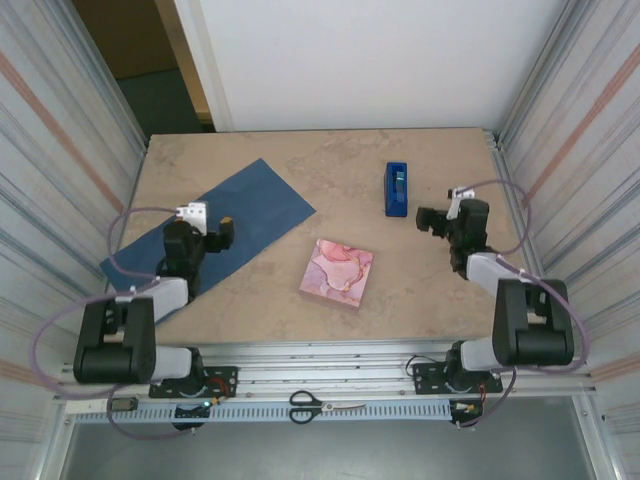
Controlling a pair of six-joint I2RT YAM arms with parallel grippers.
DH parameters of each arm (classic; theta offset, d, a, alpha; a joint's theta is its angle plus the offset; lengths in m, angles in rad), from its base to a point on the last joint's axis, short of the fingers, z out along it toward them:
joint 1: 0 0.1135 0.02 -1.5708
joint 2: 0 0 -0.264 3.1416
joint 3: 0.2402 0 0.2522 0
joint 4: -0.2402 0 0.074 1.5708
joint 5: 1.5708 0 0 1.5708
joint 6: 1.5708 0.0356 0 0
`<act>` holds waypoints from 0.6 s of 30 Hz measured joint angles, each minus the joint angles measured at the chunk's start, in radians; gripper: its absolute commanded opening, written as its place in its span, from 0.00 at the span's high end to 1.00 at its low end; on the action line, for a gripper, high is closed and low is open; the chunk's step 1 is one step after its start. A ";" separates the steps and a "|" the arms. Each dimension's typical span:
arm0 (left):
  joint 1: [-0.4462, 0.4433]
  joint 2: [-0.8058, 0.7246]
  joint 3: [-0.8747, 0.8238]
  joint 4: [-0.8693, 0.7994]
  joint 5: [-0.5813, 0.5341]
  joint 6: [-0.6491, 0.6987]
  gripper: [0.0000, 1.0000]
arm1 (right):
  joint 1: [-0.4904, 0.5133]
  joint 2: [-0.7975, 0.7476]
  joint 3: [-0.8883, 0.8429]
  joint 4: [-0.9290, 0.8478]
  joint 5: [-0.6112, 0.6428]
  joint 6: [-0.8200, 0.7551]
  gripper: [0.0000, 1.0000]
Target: Wrap the gift box in paper
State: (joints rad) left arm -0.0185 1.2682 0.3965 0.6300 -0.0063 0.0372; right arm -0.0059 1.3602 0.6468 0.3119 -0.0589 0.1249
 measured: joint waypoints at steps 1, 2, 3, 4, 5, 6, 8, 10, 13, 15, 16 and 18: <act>0.000 -0.057 0.003 -0.033 -0.010 -0.022 0.01 | 0.016 -0.027 0.059 -0.076 -0.023 0.021 0.02; 0.000 -0.108 0.010 -0.076 -0.023 -0.055 0.01 | 0.042 -0.046 0.130 -0.155 -0.047 0.050 0.02; 0.000 -0.154 0.022 -0.127 -0.038 -0.093 0.01 | 0.076 -0.052 0.193 -0.222 -0.065 0.074 0.02; 0.002 -0.203 0.045 -0.200 -0.058 -0.146 0.01 | 0.127 -0.051 0.266 -0.290 -0.084 0.099 0.02; 0.004 -0.246 0.072 -0.274 -0.080 -0.207 0.01 | 0.188 -0.045 0.330 -0.350 -0.101 0.120 0.02; 0.008 -0.278 0.095 -0.329 -0.086 -0.257 0.01 | 0.246 -0.034 0.377 -0.393 -0.107 0.135 0.02; 0.031 -0.336 0.134 -0.414 -0.052 -0.341 0.01 | 0.407 0.014 0.477 -0.478 -0.119 0.182 0.02; 0.046 -0.367 0.151 -0.470 -0.003 -0.400 0.01 | 0.556 0.087 0.550 -0.535 -0.128 0.224 0.02; 0.051 -0.373 0.170 -0.576 0.051 -0.472 0.01 | 0.730 0.239 0.658 -0.629 -0.127 0.281 0.00; 0.054 -0.364 0.185 -0.656 0.071 -0.492 0.01 | 0.811 0.350 0.742 -0.696 -0.116 0.303 0.03; 0.060 -0.358 0.196 -0.697 0.076 -0.500 0.01 | 0.851 0.409 0.787 -0.731 -0.105 0.314 0.04; 0.087 -0.349 0.219 -0.768 0.083 -0.514 0.01 | 0.908 0.489 0.847 -0.786 -0.088 0.324 0.04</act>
State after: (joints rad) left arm 0.0689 0.9195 0.6151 -0.1379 0.0765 -0.4770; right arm 0.9016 1.8492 1.4937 -0.4740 -0.1467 0.4492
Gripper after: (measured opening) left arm 0.987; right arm 0.962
